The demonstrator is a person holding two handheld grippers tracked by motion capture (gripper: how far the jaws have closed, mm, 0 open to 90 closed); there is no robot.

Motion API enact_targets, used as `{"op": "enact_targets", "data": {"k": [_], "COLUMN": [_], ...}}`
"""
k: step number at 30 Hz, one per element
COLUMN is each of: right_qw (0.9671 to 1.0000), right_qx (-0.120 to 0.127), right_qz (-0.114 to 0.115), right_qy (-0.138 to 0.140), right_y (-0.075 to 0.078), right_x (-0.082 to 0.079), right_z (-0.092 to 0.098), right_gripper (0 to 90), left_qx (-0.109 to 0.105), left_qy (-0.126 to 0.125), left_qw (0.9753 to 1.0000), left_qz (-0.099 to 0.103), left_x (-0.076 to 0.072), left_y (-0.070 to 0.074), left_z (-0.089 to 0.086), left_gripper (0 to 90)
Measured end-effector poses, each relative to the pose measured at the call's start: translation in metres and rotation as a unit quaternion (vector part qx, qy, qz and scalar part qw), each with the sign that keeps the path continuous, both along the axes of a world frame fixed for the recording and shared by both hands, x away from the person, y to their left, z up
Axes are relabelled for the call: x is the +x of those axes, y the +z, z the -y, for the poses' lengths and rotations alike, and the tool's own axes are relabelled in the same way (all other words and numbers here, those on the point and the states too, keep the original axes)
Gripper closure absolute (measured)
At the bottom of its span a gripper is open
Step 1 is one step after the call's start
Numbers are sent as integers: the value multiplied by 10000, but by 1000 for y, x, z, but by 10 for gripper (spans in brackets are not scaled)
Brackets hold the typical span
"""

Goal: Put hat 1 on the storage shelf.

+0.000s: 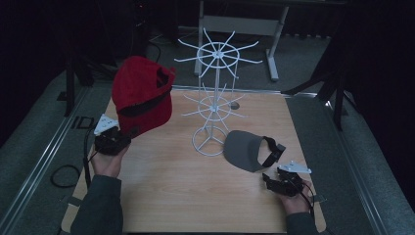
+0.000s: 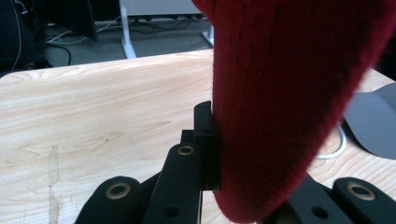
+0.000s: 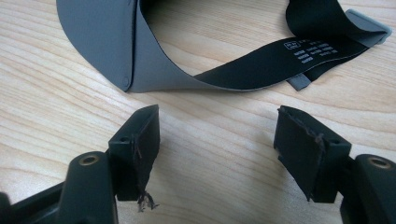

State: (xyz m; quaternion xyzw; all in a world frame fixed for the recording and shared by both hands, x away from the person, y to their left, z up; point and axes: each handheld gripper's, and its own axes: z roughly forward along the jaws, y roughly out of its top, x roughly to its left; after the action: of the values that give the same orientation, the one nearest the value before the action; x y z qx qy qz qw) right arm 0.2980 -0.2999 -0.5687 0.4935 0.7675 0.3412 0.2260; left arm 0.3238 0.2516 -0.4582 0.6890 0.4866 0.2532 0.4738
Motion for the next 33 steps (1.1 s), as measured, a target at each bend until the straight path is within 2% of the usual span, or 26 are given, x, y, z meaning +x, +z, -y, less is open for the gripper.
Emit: {"op": "enact_targets", "data": {"k": [33], "right_qw": [10000], "right_qx": [0], "right_qz": [10], "right_qy": [0], "right_y": [0], "right_x": [0], "right_z": [0], "right_gripper": [312], "left_qx": [-55], "left_qy": [8], "left_qw": [9997], "left_qz": [228], "left_x": [4], "left_y": [20], "left_z": [1], "left_gripper": [860]}}
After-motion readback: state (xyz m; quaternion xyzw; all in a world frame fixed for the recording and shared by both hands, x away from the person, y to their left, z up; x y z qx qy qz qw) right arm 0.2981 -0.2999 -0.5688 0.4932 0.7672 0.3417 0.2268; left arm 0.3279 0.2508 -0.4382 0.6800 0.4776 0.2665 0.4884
